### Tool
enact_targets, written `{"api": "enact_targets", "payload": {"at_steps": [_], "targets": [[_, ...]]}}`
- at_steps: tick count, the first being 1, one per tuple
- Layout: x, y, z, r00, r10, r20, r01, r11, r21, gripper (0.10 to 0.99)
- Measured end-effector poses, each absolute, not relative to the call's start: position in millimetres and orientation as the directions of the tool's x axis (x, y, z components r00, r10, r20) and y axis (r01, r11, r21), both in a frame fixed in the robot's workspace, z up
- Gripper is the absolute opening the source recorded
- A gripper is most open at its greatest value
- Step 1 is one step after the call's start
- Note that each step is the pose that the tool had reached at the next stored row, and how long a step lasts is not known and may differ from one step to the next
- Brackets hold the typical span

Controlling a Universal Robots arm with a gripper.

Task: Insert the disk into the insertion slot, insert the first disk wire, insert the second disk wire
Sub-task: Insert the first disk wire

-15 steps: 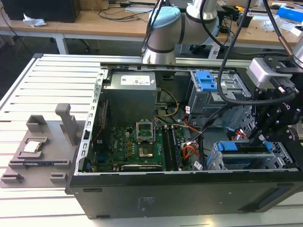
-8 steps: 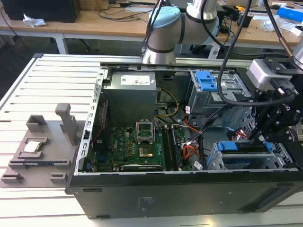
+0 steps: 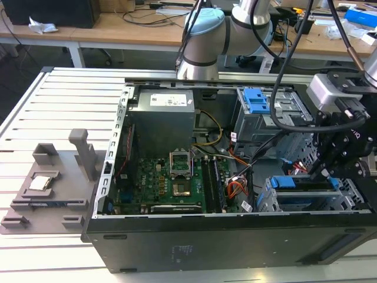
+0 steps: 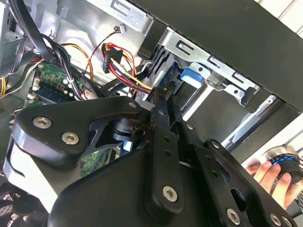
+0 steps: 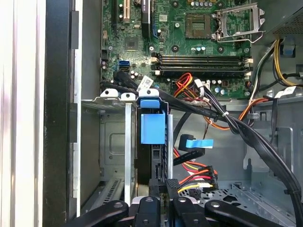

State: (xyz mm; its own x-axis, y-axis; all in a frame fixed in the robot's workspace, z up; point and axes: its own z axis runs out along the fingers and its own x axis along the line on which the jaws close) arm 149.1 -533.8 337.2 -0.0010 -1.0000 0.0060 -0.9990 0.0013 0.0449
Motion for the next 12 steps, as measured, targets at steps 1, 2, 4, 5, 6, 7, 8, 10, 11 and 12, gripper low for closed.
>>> {"api": "enact_targets", "payload": {"at_steps": [1, 2, 4, 5, 6, 7, 8, 10, 11, 12], "targets": [[149.1, -533.8, 336.9, -0.001, -1.0, 0.006, -0.999, 0.001, 0.045, 0.169], [149.2, -533.8, 336.7, -0.001, -1.0, 0.006, -0.999, 0.001, 0.045, 0.169], [149.7, -533.8, 336.3, -0.001, -1.0, 0.006, -0.999, 0.001, 0.045, 0.169], [150.3, -533.8, 336.2, -0.001, -1.0, 0.006, -0.999, 0.001, 0.045, 0.169], [151.1, -533.8, 336.2, -0.001, -1.0, 0.006, -0.999, 0.001, 0.045, 0.169], [151.2, -533.8, 336.2, -0.001, -1.0, 0.006, -0.999, 0.002, 0.045, 0.169], [151.3, -533.8, 336.2, -0.001, -1.0, 0.006, -0.999, 0.002, 0.045, 0.169], [151.5, -533.8, 336.2, -0.001, -1.0, 0.006, -0.999, 0.001, 0.045, 0.169], [151.5, -533.8, 336.2, -0.001, -1.0, 0.006, -0.999, 0.001, 0.045, 0.169], [151.8, -533.8, 336.1, -0.001, -1.0, 0.006, -0.999, 0.001, 0.045, 0.18]]}}
